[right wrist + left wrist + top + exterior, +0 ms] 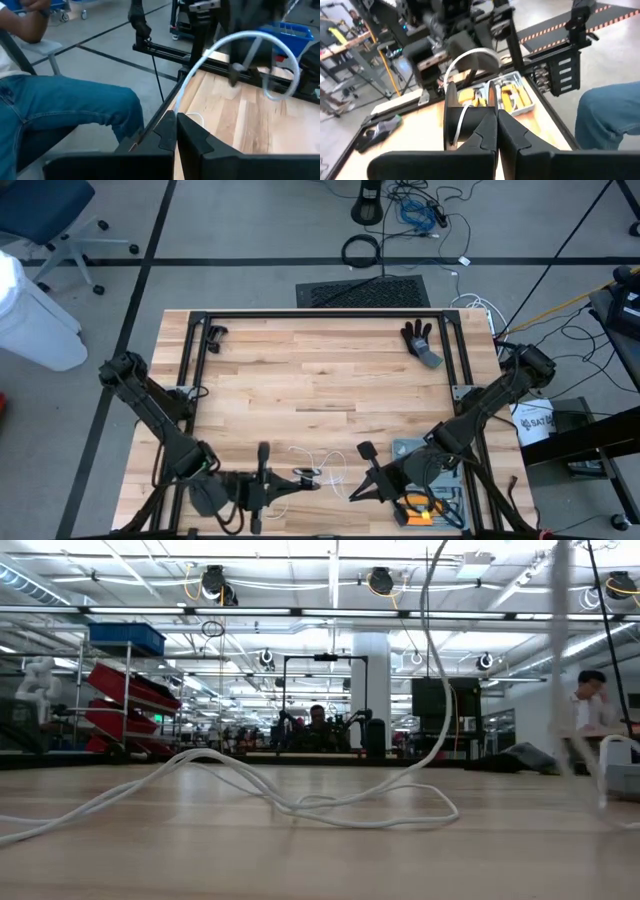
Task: Coil cords
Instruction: Coil the white cable wire onto the spool
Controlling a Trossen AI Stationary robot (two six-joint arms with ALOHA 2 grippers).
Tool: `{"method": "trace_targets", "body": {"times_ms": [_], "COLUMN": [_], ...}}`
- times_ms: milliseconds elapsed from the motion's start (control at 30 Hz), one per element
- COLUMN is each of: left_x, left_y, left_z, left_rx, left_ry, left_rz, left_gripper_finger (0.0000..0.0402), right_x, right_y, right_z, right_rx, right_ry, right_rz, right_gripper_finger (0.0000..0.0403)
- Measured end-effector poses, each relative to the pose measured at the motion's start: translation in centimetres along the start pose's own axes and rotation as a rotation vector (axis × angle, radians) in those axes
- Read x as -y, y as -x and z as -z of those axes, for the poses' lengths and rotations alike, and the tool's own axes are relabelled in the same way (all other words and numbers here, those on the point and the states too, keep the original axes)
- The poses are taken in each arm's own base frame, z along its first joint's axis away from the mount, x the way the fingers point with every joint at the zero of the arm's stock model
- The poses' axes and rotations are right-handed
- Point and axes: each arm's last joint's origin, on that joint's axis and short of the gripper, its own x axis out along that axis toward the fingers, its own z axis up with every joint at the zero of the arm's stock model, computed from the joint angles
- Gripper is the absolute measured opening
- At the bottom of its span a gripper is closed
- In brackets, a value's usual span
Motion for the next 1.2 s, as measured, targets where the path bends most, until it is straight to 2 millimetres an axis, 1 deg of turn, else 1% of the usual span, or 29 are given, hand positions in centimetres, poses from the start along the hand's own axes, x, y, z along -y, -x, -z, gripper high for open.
{"method": "trace_targets", "body": {"times_ms": [67,167,367,467,567,700,967,1133,1200], "left_x": [-0.2,-0.3,-0.4,-0.6,-0.8,-0.9,-0.2,-0.2,-0.4], "left_y": [-0.1,-0.3,-0.3,-0.5,-0.9,-1.4,-3.1,-4.3,-4.7], "left_z": [0.2,0.3,0.3,0.3,0.4,0.5,1.5,1.9,2.1], "left_rx": [-0.014,-0.021,-0.023,-0.026,-0.024,-0.023,-0.033,-0.007,-0.013], "left_ry": [0.002,-0.001,0.019,0.041,0.065,0.096,0.117,0.135,0.138], "left_rz": [-0.005,-0.010,-0.012,0.002,0.048,0.153,0.352,0.415,0.419], "left_gripper_finger": [0.0002,0.0002,0.0002,0.0002,0.0002,0.0002,0.0002,0.0002,0.0002], "right_x": [-0.2,-0.5,-2.4,-2.9,-3.1,-3.0,-1.9,-1.4,-1.4], "right_y": [0.1,0.3,1.3,1.7,1.9,1.9,1.9,1.9,1.8], "right_z": [-0.2,-1.1,-3.0,-3.8,-4.2,-4.2,-3.9,-4.0,-4.1], "right_rx": [-0.008,-0.018,-0.021,-0.005,0.000,-0.006,-0.043,-0.042,-0.031], "right_ry": [0.005,0.001,0.024,0.044,0.067,0.101,0.164,0.180,0.192], "right_rz": [-0.007,-0.021,-0.057,-0.036,-0.014,0.037,0.251,0.344,0.354], "right_gripper_finger": [0.0000,0.0000,0.0000,0.0000,0.0000,0.0000,0.0000,0.0000,0.0000]}}
